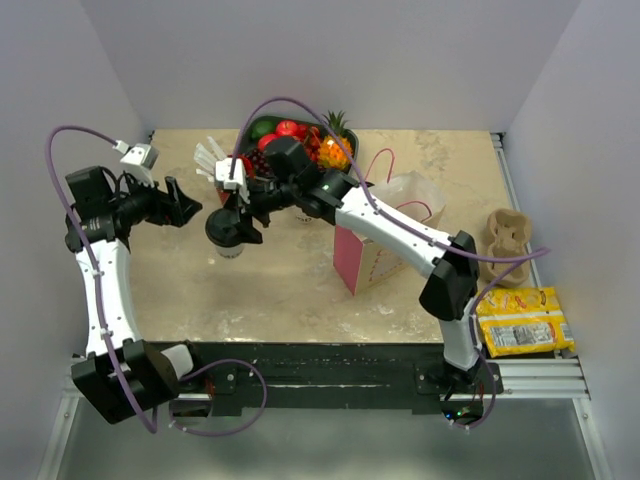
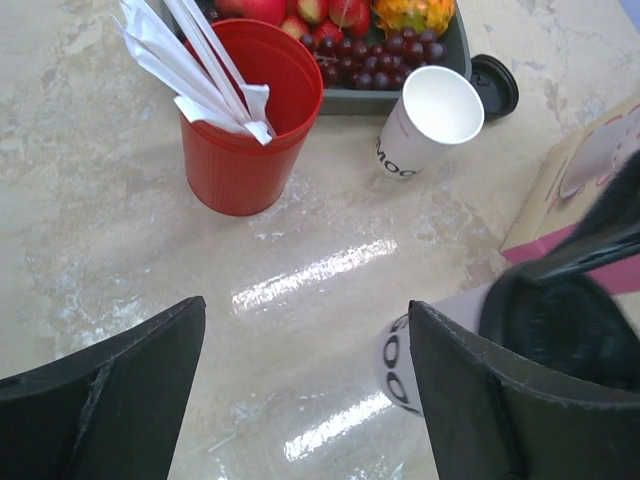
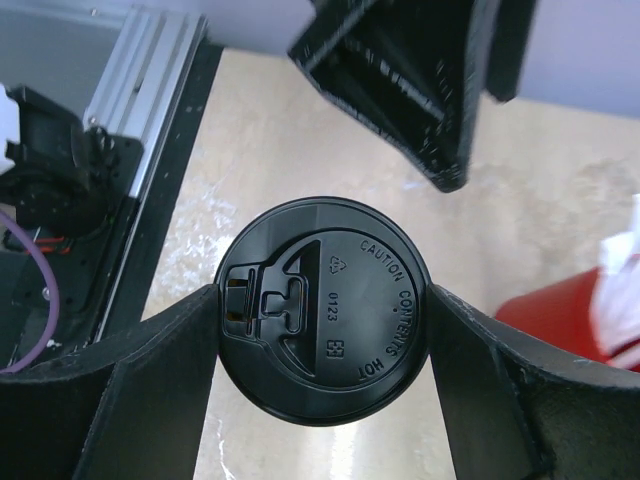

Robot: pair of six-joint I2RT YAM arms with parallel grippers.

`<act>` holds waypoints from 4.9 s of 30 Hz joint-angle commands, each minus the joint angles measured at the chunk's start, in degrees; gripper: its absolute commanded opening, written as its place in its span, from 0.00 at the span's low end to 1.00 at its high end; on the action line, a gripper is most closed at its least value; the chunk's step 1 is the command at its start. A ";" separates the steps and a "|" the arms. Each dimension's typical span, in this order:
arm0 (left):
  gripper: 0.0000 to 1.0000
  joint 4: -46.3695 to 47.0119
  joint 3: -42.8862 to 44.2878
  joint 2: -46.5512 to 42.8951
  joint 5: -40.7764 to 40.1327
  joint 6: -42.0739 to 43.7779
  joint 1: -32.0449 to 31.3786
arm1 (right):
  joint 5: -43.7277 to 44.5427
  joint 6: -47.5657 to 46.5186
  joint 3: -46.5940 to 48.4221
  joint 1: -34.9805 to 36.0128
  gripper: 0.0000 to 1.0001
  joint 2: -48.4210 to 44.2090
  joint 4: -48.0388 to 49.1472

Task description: Pack the takeout coffee

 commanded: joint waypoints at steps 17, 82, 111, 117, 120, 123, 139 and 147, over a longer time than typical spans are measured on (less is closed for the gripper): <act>0.86 9.16 -1.56 2.55 3.17 -2.97 -3.24 | 0.14 6.41 -2.51 -4.77 0.75 -14.55 -5.78; 0.00 13.84 34.83 32.62 -7.82 -4.65 -59.32 | 3.14 3.45 -14.71 -41.52 0.73 -51.82 -20.99; 0.00 16.91 24.89 23.21 -17.21 0.45 -64.42 | -7.51 -8.86 -23.60 -41.43 0.72 -57.89 -29.96; 0.00 16.12 25.52 21.89 -18.90 5.56 -64.51 | -7.42 -8.51 -22.54 -41.43 0.72 -57.98 -29.43; 0.00 17.79 22.63 20.84 -18.28 5.12 -65.03 | -7.69 -7.63 -23.33 -41.43 0.72 -58.41 -28.82; 0.00 19.72 19.90 19.52 -18.37 4.59 -66.43 | -7.60 -7.28 -24.03 -41.35 0.72 -58.85 -28.38; 0.00 21.22 22.26 21.45 -27.60 15.31 -68.29 | -6.11 -4.99 -23.86 -41.35 0.72 -58.76 -25.30; 0.00 21.57 22.35 21.28 -27.33 16.63 -68.20 | -5.58 -4.82 -23.95 -41.35 0.72 -59.21 -25.21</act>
